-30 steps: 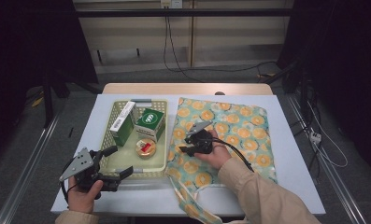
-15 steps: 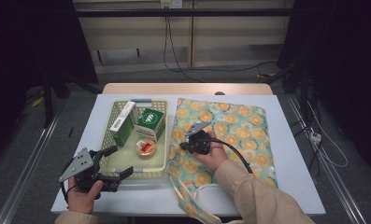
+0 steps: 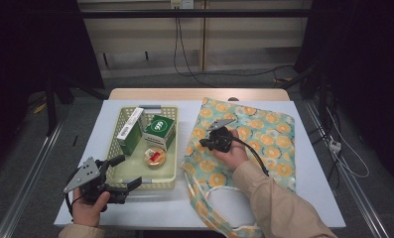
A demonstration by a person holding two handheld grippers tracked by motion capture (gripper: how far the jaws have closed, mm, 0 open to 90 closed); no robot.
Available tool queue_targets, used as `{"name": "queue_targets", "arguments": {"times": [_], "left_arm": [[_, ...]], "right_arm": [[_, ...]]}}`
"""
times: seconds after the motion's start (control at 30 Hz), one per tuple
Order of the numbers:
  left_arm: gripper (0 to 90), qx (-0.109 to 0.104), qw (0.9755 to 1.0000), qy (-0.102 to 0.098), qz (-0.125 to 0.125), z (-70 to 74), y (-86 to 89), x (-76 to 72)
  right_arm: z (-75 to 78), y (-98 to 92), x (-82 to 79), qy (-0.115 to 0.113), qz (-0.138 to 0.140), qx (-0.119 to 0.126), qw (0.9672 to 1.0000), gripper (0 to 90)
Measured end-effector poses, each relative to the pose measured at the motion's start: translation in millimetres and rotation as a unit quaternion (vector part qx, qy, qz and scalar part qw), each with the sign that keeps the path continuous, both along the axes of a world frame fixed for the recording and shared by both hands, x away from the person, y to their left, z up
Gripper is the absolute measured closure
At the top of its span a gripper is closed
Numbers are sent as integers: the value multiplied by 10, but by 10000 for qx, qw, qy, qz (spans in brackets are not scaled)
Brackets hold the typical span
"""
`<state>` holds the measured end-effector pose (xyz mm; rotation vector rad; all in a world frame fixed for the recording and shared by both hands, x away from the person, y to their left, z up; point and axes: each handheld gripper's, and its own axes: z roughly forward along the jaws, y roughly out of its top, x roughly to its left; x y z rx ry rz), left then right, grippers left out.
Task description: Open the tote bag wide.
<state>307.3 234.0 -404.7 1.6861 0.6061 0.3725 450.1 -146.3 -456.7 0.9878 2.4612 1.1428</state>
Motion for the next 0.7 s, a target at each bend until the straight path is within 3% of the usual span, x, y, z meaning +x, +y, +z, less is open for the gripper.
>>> {"name": "queue_targets", "arguments": {"times": [0.2,0.47,0.57,0.63,0.7], "left_arm": [[50,4,10000,0,16,4,9,-3],[50,-13,10000,16,10,-5,9,3],[50,-14,10000,11,7,2,13,-2],[50,-34,10000,5,12,2,20,-3],[50,-36,10000,9,17,-3,31,1]], "right_arm": [[14,-19,115,-75,-103,79,9999,900],[79,-113,324,-172,-449,141,9987,900],[61,-143,310,-130,-334,215,9991,900],[54,-141,235,53,-203,345,9992,900],[61,-143,180,31,-132,348,9993,900]]}}
